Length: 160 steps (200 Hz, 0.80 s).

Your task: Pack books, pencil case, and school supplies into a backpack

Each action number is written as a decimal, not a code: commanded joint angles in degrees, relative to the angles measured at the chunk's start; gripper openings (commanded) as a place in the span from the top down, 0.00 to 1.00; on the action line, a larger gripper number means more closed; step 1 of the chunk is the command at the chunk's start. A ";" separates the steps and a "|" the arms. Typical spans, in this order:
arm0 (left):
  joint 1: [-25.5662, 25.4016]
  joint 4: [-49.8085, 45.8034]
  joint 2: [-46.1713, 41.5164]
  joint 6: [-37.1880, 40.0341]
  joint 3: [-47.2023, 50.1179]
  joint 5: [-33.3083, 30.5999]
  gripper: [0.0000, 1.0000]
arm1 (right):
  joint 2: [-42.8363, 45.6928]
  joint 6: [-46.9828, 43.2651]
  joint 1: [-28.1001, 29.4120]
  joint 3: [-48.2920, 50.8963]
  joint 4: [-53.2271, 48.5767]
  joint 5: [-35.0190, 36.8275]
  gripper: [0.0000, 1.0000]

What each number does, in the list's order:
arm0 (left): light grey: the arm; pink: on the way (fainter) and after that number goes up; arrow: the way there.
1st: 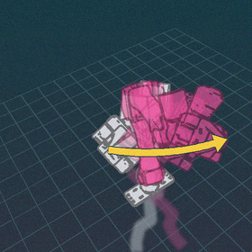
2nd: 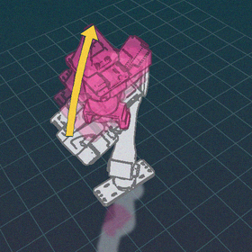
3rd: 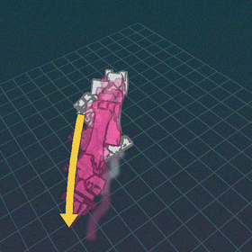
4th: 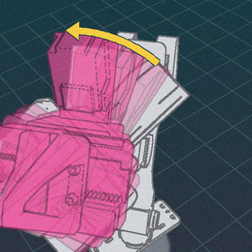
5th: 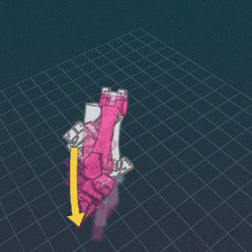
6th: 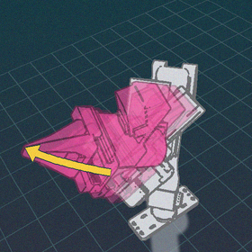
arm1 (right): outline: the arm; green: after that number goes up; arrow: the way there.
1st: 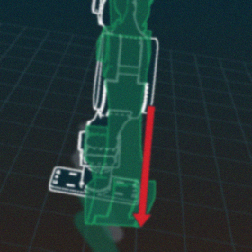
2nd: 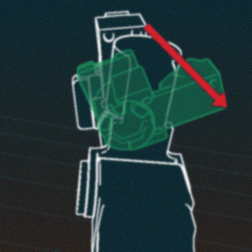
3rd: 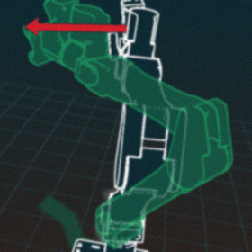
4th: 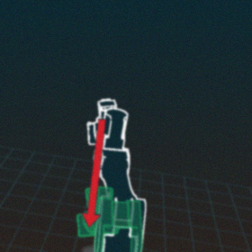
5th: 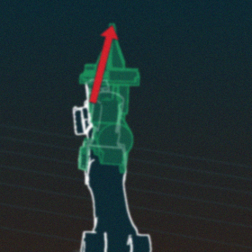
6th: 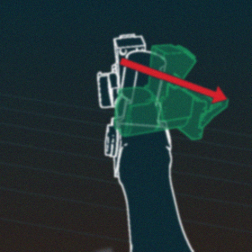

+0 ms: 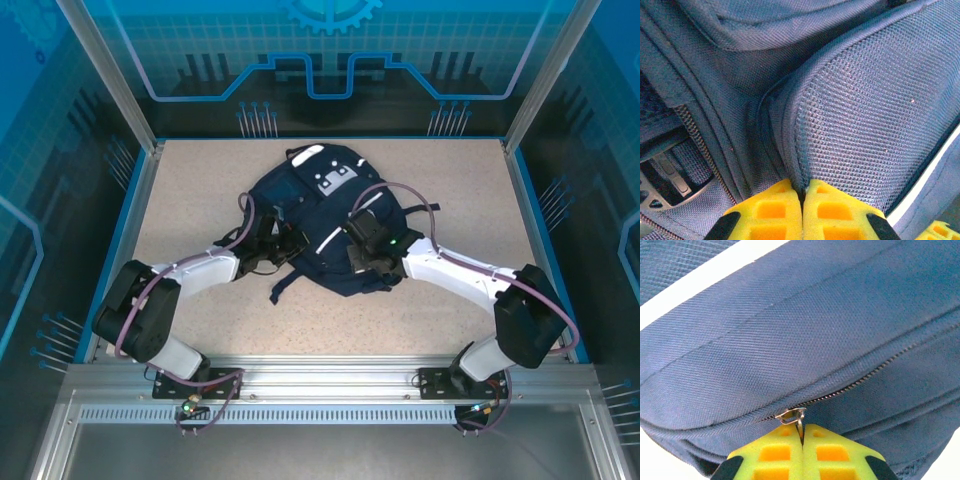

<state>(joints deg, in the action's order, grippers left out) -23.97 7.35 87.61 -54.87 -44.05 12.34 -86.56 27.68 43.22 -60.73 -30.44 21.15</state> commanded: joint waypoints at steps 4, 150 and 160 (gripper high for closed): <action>5.23 -6.84 -1.76 5.98 -1.68 -5.49 1.00 | -1.70 -2.72 0.42 -3.15 0.09 -4.98 1.00; 15.26 -16.93 -17.32 -1.94 4.85 -0.71 0.28 | -21.13 1.93 8.29 -21.70 10.84 -21.56 1.00; 15.13 -15.21 -17.31 -3.65 5.73 0.66 0.31 | -20.72 2.16 8.20 -21.25 10.77 -21.35 1.00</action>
<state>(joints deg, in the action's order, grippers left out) -9.08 -10.46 70.89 -52.47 -41.36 8.14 -107.18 28.91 51.81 -80.79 -22.20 1.19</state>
